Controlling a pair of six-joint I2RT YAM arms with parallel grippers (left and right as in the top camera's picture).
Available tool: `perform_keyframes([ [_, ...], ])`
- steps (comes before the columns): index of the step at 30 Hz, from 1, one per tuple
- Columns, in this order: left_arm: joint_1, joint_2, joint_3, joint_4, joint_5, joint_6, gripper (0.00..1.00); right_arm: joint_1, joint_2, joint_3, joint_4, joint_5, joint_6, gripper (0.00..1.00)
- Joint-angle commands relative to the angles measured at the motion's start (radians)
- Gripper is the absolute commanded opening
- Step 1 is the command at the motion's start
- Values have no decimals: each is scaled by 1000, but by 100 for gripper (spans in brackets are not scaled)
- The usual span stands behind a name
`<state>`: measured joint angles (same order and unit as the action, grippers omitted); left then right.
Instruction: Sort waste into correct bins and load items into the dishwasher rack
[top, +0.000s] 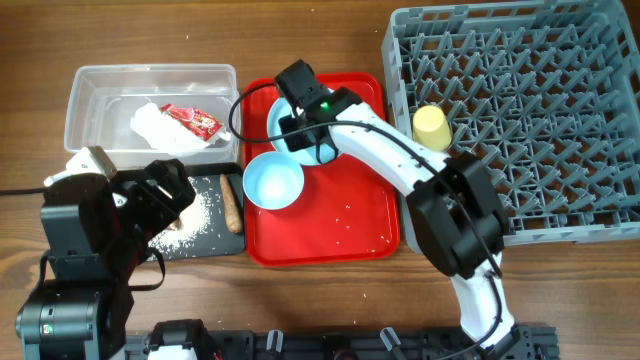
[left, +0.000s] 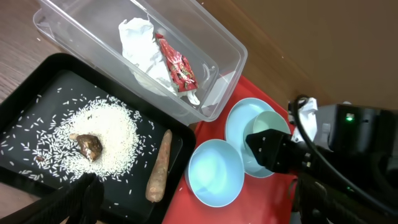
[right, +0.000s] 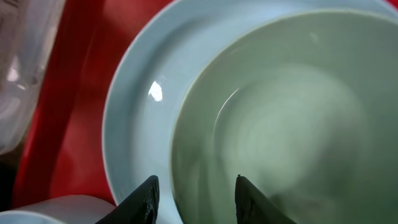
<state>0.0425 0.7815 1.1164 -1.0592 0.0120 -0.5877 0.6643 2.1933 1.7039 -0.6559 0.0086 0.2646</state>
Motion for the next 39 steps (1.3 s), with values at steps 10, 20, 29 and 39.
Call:
perform_keyframes([
  [10,9,-3,-2,-2,-10,12,100,-1,29,-9,11,11,-2,4],
  [20,9,-3,-2,-2,-10,12,100,-71,-196,20,-13,-103,-89,4],
  [29,9,-3,-2,-2,-10,12,100,-505,-436,19,14,-895,-142,4],
  [39,9,-3,-2,-2,-10,12,100,-850,-174,2,140,-1538,-156,4],
])
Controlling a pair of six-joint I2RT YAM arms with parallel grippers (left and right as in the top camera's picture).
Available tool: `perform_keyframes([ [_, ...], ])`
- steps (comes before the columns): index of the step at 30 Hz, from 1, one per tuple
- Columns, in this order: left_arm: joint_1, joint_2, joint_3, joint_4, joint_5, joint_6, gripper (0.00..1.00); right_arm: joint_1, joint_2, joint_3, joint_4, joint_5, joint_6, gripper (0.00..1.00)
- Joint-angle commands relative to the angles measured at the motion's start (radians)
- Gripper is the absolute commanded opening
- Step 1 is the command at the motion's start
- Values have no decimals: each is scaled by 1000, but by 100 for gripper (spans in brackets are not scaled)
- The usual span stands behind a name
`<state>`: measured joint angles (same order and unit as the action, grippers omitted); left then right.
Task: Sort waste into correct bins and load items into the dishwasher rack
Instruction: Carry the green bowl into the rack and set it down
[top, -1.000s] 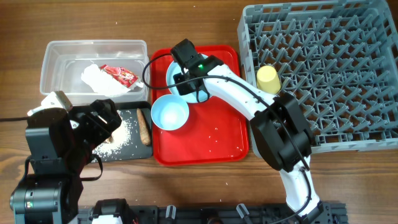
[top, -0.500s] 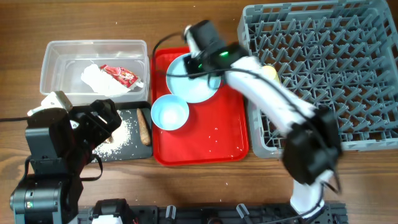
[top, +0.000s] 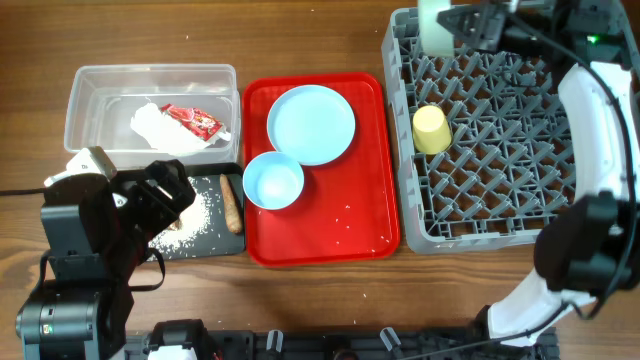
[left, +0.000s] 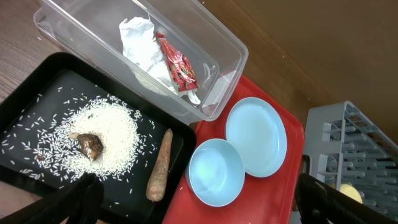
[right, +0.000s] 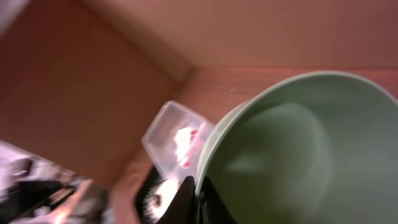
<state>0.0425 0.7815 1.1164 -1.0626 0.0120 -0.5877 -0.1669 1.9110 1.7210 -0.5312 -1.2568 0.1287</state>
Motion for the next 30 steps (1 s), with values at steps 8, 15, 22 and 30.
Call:
perform_keyframes([
  [8,9,-3,-2,2,-10,12,100,-21,319,-15,26,-356,-21,4],
  [15,9,-3,-2,2,-10,12,100,-24,332,-15,21,-283,3,7],
  [22,9,-3,-2,2,-10,12,100,-48,332,-15,14,-240,73,30],
  [30,9,-3,-2,2,-10,12,100,-148,330,-15,-2,-269,89,54],
])
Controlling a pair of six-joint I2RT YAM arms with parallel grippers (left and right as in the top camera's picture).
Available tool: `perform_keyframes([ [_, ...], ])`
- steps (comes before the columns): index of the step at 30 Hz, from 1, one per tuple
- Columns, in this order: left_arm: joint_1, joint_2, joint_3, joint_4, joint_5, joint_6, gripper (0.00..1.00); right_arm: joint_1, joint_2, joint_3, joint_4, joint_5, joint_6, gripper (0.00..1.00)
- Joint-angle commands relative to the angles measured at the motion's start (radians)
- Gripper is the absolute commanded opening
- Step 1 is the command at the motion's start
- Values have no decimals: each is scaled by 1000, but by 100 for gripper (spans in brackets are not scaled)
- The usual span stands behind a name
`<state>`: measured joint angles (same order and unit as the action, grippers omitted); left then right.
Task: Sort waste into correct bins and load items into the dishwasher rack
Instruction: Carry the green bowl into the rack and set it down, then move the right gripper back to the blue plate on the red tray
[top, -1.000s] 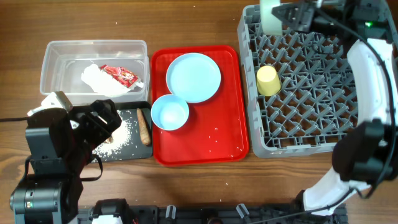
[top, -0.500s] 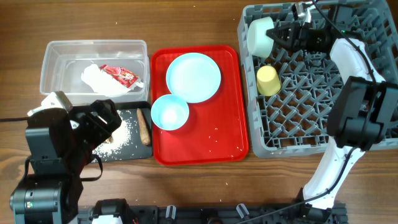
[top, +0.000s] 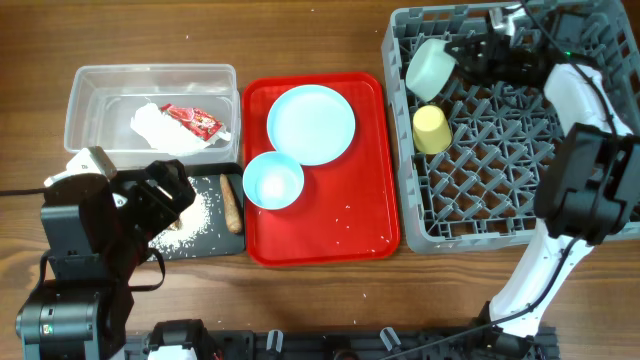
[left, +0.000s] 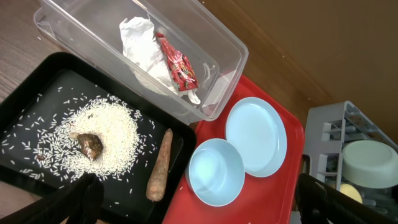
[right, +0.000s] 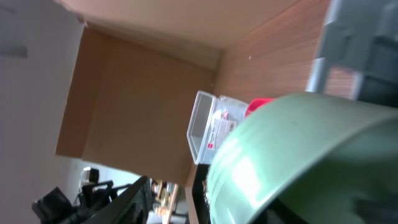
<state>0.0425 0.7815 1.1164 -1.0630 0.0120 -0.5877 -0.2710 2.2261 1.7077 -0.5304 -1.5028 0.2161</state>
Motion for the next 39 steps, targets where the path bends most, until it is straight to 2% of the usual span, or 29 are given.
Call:
perform_keyframes([
  [1,9,-3,-2,2,-10,12,100,-55,15,-2,-3,-22,-2,57],
  [3,9,-3,-2,2,-10,12,100,-72,15,-2,-3,-11,-7,63],
  [9,9,-3,-2,2,-10,12,100,-143,15,-2,-16,57,-50,64],
  [14,9,-3,-2,2,-10,12,100,-165,14,-2,-176,220,-213,64],
  [16,9,-3,-2,2,-10,12,100,-165,14,-2,-232,339,-249,64],
  [19,9,-3,-2,2,-10,12,100,-167,5,1,-275,388,-269,63],
  [24,9,-3,-2,2,-10,12,100,-164,-171,4,-317,594,-266,64],
  [27,9,-3,-2,2,-10,12,100,-145,-340,3,-401,747,-269,64],
  [29,9,-3,-2,2,-10,12,100,-113,-432,3,-444,818,-277,64],
  [32,9,-3,-2,2,-10,12,100,6,-580,3,-520,888,-301,65],
  [33,9,-3,-2,2,-10,12,100,93,-625,3,-557,913,-328,65],
  [39,9,-3,-2,2,-10,12,100,486,-636,-34,-639,1056,-343,66],
])
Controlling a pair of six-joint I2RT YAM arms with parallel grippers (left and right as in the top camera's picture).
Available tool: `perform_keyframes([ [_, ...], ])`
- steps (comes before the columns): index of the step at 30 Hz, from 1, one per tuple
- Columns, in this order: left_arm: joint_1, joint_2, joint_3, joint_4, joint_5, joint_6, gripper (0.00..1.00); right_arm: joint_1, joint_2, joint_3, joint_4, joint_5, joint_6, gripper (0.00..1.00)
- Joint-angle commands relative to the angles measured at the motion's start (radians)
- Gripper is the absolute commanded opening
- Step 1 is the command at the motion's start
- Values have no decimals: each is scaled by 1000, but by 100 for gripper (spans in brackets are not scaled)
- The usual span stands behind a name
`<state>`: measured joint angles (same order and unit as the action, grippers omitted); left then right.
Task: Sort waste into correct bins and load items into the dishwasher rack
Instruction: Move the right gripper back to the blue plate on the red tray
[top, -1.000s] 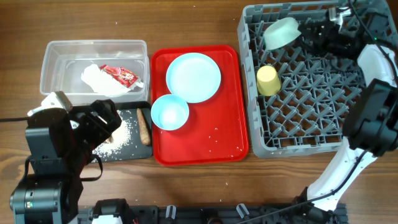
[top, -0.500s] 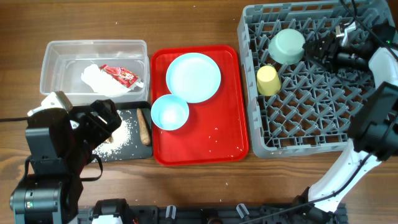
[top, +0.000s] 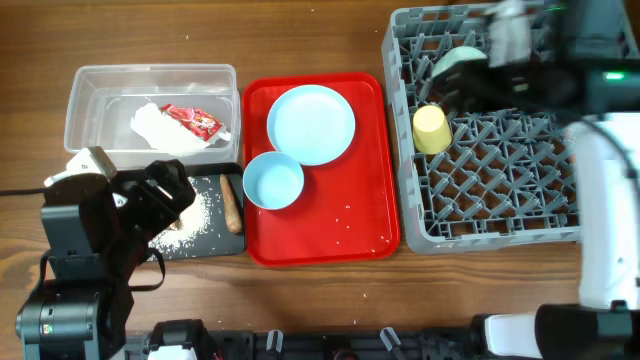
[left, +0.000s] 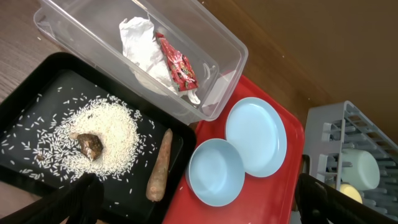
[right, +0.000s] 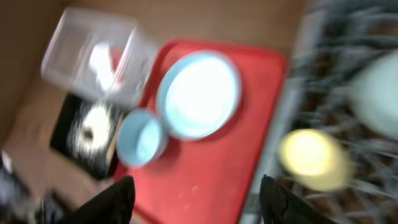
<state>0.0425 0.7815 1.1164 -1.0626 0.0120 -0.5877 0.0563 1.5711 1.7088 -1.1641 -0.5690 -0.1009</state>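
The pale green bowl (top: 455, 62) lies tilted on its side in the far left part of the grey dishwasher rack (top: 500, 215), behind the yellow cup (top: 431, 129). My right gripper (right: 196, 183) is open and empty, up above the tray and rack; its view is blurred and shows the green bowl (right: 379, 93) at the right edge. The blue plate (top: 311, 124) and blue bowl (top: 272, 181) sit on the red tray (top: 350, 225). My left gripper (left: 198, 186) is open and empty over the near edge of the black tray (left: 25, 112).
A clear bin (top: 95, 85) holds crumpled tissue (top: 152, 125) and a red wrapper (top: 192, 121). The black tray carries spilled rice (left: 102, 134), a brown lump (left: 89, 145) and a carrot-like stick (left: 160, 167). A few rice grains lie on the red tray.
My right gripper has let go of the green bowl, which now rests on its side in the rack. The gripper is open and farther from the bowl. The left arm has not moved.
My right gripper was at the green bowl standing on the blue plate. Then it held the bowl over the rack's far left corner, then down among the rack's pegs. Now the bowl lies in the rack and the gripper is open.
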Motion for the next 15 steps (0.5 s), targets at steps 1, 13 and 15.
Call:
perform_keyframes([
  [1,9,-3,-2,2,-10,12,100,230,27,-55,0,129,-26,66],
  [13,9,-3,-2,2,-10,12,100,807,167,-429,470,249,-43,73],
  [15,9,-3,-2,2,-10,12,100,856,210,-447,550,301,-71,75],
])
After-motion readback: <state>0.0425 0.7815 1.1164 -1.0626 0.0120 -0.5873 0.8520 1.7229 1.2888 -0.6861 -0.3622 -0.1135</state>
